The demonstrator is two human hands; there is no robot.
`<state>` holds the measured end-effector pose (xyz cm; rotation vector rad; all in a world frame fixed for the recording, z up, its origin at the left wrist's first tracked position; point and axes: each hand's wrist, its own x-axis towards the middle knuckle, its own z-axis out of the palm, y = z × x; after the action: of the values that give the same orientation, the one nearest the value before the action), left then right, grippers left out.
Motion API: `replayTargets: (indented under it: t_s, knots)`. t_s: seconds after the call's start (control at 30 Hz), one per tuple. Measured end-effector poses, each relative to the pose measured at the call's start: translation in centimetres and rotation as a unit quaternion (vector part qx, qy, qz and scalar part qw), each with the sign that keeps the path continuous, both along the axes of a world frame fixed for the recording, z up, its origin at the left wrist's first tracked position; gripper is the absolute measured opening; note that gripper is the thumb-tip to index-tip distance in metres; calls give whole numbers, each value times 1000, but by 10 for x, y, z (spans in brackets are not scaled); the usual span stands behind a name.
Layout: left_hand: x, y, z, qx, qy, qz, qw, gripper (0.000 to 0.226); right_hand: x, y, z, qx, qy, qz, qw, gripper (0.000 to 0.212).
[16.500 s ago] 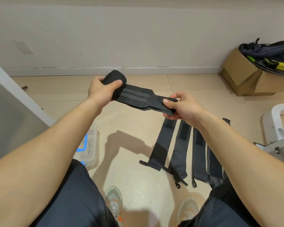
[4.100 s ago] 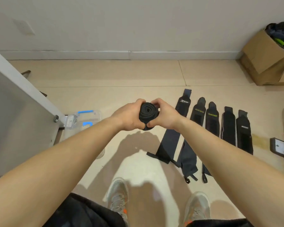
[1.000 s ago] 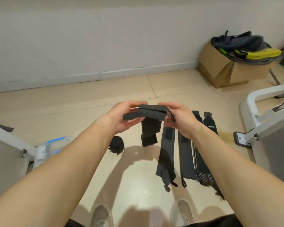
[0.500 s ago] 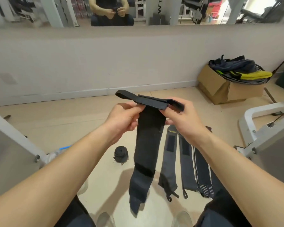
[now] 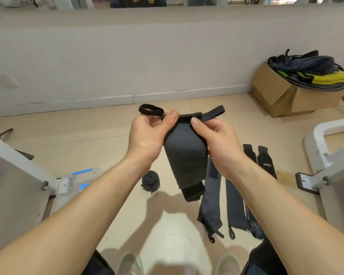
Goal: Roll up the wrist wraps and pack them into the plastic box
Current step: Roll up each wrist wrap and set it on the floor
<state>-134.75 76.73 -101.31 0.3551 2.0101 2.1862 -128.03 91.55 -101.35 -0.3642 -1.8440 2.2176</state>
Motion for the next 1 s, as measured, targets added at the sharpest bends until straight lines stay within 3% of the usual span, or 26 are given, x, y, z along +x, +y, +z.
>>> replayTargets:
  t_s: [0.17, 0.3, 0.4, 0.5, 0.6, 0.83, 1.0]
  knots:
    - [-11, 6, -5, -1, 7, 78, 997, 27, -12, -2, -8, -2, 13, 2, 1000, 23]
    - [-21, 5, -10, -5, -28, 83, 996, 31, -15, -3, -7, -4, -41, 10, 999, 44]
    - [-24, 5, -10, 26, -62, 75, 995, 42, -15, -3, -7, -29, -67, 20, 997, 40]
    - [-23, 2, -7, 22, -71, 19, 997, 32, -13, -2, -5, -67, -76, 3, 995, 33]
    - [-20, -2, -5, 8, -54, -11, 998, 30, -11, -1, -5, -41, -82, -9, 996, 39]
    - [-6, 1, 2, 35, -16, 55, 998, 21, -9, -8, -5, -100, -77, -10, 992, 40]
    - [7, 11, -1, 71, -52, 131, 987, 20, -6, -11, -3, -146, -60, -10, 987, 41]
